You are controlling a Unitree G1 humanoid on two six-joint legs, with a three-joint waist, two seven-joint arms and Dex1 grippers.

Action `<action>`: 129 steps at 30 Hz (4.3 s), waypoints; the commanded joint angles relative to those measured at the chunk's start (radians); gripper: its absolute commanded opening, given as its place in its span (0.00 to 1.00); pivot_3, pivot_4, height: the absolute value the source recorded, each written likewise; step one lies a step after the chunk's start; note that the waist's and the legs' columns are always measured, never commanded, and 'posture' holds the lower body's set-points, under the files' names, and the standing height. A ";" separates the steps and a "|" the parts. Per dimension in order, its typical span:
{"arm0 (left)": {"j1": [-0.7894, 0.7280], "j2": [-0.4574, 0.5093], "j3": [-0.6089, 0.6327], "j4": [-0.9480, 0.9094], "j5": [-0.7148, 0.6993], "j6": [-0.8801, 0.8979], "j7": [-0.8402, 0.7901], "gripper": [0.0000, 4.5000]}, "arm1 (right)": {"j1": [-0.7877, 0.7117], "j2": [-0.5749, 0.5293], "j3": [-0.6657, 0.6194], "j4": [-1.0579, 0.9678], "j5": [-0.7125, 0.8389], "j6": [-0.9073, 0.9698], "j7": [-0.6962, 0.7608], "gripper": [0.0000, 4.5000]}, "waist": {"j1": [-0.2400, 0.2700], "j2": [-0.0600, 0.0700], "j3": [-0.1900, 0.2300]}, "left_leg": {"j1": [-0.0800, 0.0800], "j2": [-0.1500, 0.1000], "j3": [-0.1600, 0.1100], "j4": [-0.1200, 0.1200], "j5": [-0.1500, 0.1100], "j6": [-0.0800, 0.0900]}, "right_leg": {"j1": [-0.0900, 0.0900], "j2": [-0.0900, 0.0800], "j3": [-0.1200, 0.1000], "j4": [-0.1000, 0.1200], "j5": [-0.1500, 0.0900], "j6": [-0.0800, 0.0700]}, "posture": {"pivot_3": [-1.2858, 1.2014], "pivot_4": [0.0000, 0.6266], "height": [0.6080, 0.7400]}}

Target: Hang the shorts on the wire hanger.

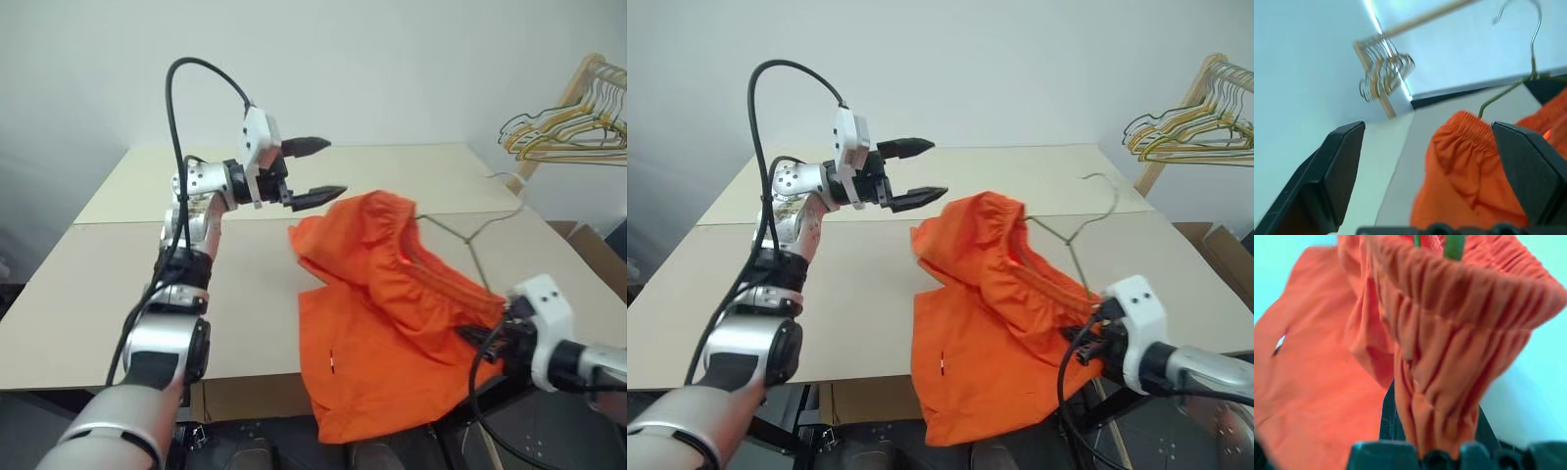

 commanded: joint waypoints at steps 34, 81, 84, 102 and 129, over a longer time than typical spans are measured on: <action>0.134 -0.022 -0.051 -0.469 -0.248 0.334 0.261 1.00 | -0.248 -0.477 -0.609 1.011 0.683 0.047 -1.215 0.00 | -0.158 0.016 -0.010 | 0.026 -0.004 0.002 -0.029 -0.001 -0.001 | 0.036 -0.002 0.007 -0.035 -0.005 -0.006 | 0.46 0.00 1.00; 0.133 0.028 -0.069 -0.474 -0.281 0.352 0.186 1.00 | -0.615 -0.298 -0.315 0.318 0.012 -0.058 -1.564 0.99 | -0.146 0.023 -0.011 | 0.029 -0.004 0.004 -0.035 -0.001 0.000 | 0.031 -0.001 0.012 -0.038 -0.005 -0.005 | 0.47 0.00 1.00; 0.128 0.031 -0.071 -0.463 -0.281 0.348 0.176 1.00 | -0.570 -0.299 -0.182 0.210 -0.133 -0.200 -1.535 0.99 | -0.141 0.024 -0.012 | 0.028 -0.003 0.005 -0.036 -0.001 0.000 | 0.029 -0.001 0.012 -0.038 -0.005 -0.005 | 0.47 0.00 1.00; 0.321 0.262 -0.074 -0.481 -0.155 0.210 0.059 1.00 | -0.259 -0.167 0.430 0.218 -0.121 -1.043 -0.378 0.99 | -0.070 0.012 -0.005 | 0.027 -0.002 0.003 -0.036 -0.001 0.000 | 0.027 -0.001 0.008 -0.038 -0.002 0.000 | 0.55 0.00 1.00; 0.489 0.448 -0.050 -0.615 -0.136 0.261 0.080 1.00 | -0.215 -0.226 0.484 0.395 -0.244 -1.093 0.058 0.99 | 0.147 0.001 0.001 | 0.014 -0.002 0.002 -0.034 -0.001 0.000 | 0.015 -0.001 -0.001 -0.035 0.002 -0.011 | 0.61 0.00 1.00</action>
